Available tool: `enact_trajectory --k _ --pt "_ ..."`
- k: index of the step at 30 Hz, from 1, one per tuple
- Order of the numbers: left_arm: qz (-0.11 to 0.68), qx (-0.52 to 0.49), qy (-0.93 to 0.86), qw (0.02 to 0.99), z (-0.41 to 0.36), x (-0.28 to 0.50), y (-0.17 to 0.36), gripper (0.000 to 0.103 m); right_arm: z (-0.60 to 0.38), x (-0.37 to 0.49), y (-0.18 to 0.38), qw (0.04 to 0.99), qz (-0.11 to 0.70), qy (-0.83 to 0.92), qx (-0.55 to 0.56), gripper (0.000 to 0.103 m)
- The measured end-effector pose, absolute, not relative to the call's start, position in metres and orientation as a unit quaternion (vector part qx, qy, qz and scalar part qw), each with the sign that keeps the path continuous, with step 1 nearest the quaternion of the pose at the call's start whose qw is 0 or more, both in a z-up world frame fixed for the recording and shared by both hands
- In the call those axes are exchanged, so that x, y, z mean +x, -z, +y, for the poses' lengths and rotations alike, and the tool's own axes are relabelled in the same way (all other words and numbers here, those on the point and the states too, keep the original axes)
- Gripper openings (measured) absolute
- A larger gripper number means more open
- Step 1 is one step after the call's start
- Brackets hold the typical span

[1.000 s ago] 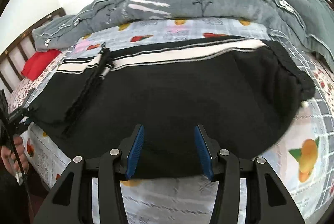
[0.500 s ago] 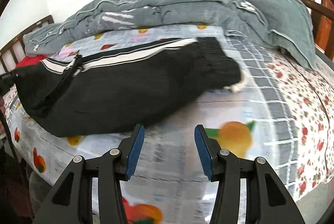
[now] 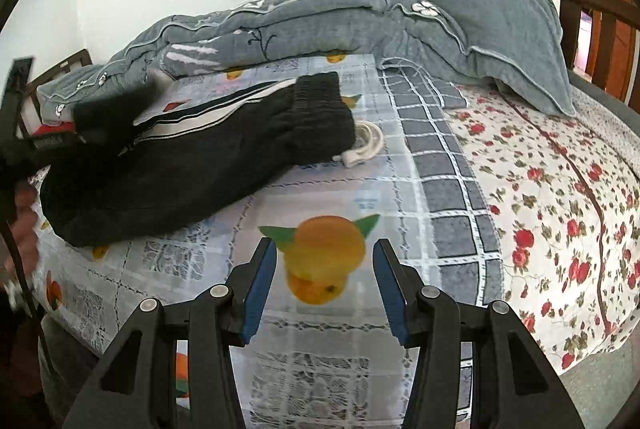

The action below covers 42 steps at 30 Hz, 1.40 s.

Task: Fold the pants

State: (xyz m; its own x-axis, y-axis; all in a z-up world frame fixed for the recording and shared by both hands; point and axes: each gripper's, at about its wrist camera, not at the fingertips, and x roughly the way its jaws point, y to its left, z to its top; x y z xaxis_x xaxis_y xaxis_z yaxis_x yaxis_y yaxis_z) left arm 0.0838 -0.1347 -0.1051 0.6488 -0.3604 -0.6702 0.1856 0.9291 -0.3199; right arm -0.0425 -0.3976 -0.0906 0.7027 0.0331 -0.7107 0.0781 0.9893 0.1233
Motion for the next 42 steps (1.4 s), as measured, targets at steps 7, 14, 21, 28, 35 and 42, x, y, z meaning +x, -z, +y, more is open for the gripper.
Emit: enact_trajectory --k 7,14,21,28,35,42 --pt "0.401 -0.091 0.183 0.893 -0.174 0.072 0.122 0.013 -0.387 -0.041 0.082 0.916 0.393 -0.016 0.080 0.050" --pt "0.407 -0.083 0.239 0.878 -0.154 0.060 0.111 0.020 -0.359 -0.017 0.066 0.923 0.371 -0.050 0.092 0.057" --pt "0.339 -0.061 0.231 0.910 -0.098 0.033 0.079 0.056 -0.332 0.023 0.067 0.908 0.376 -0.081 0.168 0.060" --pt "0.343 -0.073 0.203 0.914 -0.025 0.028 0.086 0.062 -0.303 0.075 0.099 0.878 0.424 -0.076 0.211 0.060" --pt "0.359 -0.110 0.222 0.900 0.021 0.017 0.107 0.067 -0.266 0.094 0.100 0.888 0.427 -0.068 0.155 0.021" --pt "0.407 -0.082 0.246 0.876 -0.009 0.026 0.137 0.071 -0.260 0.087 0.050 0.917 0.372 -0.072 0.123 0.019"
